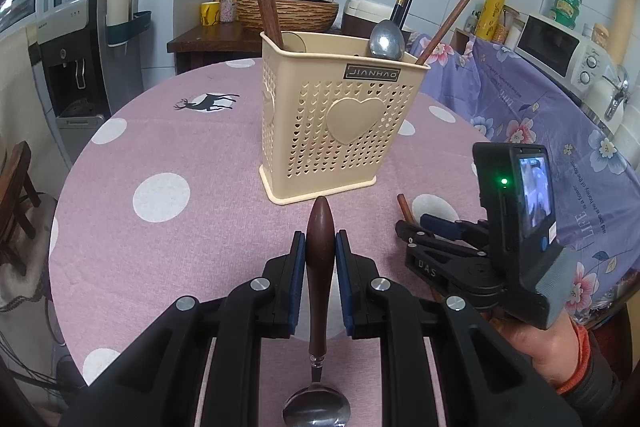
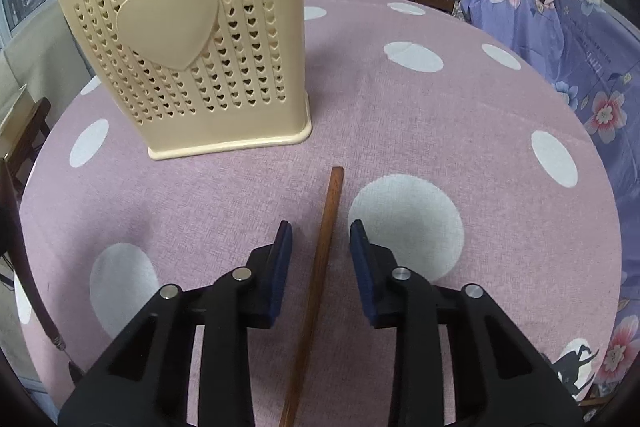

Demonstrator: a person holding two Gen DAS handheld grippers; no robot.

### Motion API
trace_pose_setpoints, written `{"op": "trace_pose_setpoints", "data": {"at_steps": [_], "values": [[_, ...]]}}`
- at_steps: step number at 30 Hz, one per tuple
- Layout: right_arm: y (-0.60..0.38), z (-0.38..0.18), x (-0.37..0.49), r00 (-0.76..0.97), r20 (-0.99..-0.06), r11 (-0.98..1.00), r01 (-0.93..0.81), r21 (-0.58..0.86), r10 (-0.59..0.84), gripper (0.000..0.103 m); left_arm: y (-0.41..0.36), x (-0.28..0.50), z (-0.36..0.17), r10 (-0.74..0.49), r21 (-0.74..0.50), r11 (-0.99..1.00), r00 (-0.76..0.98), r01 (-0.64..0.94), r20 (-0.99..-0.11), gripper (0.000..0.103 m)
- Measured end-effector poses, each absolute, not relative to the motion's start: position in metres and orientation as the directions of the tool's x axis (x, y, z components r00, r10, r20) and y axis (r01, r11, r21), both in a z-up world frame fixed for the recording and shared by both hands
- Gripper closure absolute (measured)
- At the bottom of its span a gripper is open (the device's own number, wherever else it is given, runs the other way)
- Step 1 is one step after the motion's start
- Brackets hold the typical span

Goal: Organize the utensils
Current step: 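Lift the wooden spoon with the left tool while the right tool lifts the chopstick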

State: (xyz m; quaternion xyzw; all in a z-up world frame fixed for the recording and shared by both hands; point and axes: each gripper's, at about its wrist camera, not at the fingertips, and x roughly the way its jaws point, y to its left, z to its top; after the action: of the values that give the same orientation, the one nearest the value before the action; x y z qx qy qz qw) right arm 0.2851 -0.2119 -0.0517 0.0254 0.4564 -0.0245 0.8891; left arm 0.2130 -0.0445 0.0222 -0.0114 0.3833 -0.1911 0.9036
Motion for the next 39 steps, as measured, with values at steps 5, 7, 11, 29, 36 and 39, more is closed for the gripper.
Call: {"op": "trace_pose_setpoints", "data": {"at_steps": [5,7,11,29,36,39], "values": [[-0.211,-0.051,0.292,0.583,-0.812,0.997,0.07,0.028,-0.017,0.094,-0.045,0.212,0.022,-0.356,-0.167,0.926,0.633,0.339,-0.688,0.087],[-0.213,-0.05,0.292,0.578,-0.815,0.995,0.051,0.086,0.041,0.095,-0.046,0.212,0.022,-0.356,-0.167,0.926,0.634,0.339,-0.687,0.087],[-0.216,-0.039,0.28,0.606,-0.79,0.989,0.044,0.143,0.088,0.095,-0.045,0.211,0.023,-0.357,-0.171,0.926,0.637,0.336,-0.683,0.087],[-0.243,0.085,0.18,0.82,-0.525,0.956,-0.087,0.279,0.227,0.095,-0.029,0.191,0.057,-0.418,-0.234,0.907,0.68,0.351,-0.602,0.087],[-0.242,0.099,0.169,0.834,-0.501,0.96,-0.113,0.255,0.232,0.095,-0.036,0.191,0.065,-0.424,-0.225,0.904,0.69,0.364,-0.587,0.087],[-0.243,0.103,0.166,0.839,-0.493,0.961,-0.115,0.25,0.229,0.095,-0.036,0.192,0.067,-0.428,-0.227,0.902,0.691,0.368,-0.582,0.087]]}}
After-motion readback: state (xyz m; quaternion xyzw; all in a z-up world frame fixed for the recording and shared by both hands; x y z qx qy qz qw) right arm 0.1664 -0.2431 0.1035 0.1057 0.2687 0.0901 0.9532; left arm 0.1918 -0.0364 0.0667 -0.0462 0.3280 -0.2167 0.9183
